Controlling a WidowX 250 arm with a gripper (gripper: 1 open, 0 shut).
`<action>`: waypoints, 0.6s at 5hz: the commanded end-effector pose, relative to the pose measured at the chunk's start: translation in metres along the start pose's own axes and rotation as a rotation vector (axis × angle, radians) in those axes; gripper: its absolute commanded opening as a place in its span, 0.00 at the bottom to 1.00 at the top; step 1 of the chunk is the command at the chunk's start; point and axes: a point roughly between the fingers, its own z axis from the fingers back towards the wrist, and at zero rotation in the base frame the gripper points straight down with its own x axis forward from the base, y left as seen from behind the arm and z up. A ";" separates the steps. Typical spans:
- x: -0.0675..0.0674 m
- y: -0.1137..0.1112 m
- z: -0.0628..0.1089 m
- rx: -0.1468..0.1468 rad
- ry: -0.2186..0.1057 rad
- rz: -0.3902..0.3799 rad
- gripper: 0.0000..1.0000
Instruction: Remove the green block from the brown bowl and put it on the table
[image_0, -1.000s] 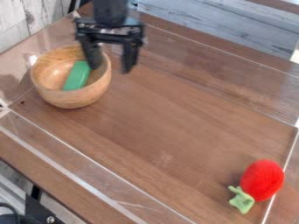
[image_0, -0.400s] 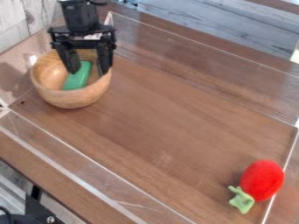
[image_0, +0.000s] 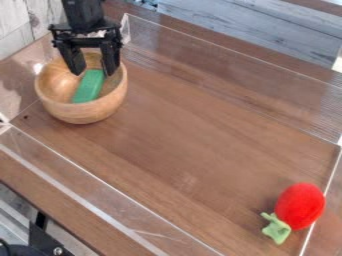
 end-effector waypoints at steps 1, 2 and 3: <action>0.019 0.012 0.015 0.027 -0.069 -0.009 1.00; 0.023 0.009 0.009 0.035 -0.054 -0.069 1.00; 0.028 0.005 0.006 0.040 -0.043 -0.104 1.00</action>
